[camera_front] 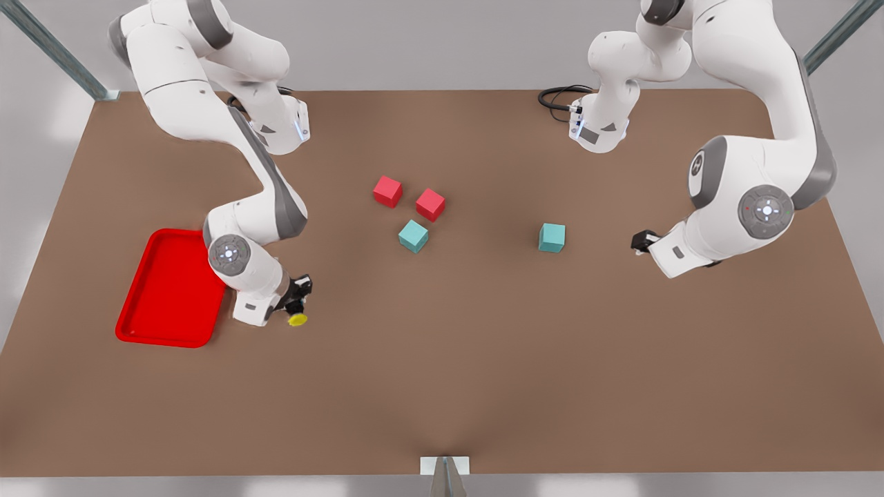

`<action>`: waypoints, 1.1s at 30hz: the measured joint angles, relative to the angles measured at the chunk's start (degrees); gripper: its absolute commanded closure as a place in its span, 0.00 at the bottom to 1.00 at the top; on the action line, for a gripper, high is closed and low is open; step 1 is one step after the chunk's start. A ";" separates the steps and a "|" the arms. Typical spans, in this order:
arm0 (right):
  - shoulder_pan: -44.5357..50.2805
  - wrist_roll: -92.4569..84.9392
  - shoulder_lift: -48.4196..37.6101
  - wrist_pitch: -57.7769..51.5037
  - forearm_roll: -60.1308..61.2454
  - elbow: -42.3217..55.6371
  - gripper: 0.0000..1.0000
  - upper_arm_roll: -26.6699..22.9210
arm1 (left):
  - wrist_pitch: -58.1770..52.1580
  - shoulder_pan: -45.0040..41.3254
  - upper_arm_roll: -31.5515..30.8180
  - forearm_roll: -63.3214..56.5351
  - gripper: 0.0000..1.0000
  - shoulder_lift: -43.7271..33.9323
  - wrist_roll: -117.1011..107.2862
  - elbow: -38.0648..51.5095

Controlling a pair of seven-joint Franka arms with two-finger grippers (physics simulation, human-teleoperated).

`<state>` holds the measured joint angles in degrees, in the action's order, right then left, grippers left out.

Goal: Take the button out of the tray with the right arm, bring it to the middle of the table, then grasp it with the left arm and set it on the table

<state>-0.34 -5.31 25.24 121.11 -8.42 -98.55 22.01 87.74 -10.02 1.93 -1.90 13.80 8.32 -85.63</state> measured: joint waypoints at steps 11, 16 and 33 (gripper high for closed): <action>34.85 31.73 32.97 -2.51 5.75 43.95 0.62 -9.65 | 0.20 0.00 0.00 0.00 0.00 0.14 0.06 0.00; 39.75 44.36 38.98 -1.58 9.69 48.07 0.61 -12.44 | 0.42 0.00 0.00 0.00 0.00 0.72 0.08 0.02; 19.56 60.26 0.15 -16.61 8.49 35.34 0.00 -13.63 | 2.35 -4.59 -0.19 4.58 0.00 5.59 -3.37 0.12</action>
<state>19.21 54.95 25.39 104.50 0.06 -63.21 8.39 90.08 -14.62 1.74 2.68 19.39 4.95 -85.52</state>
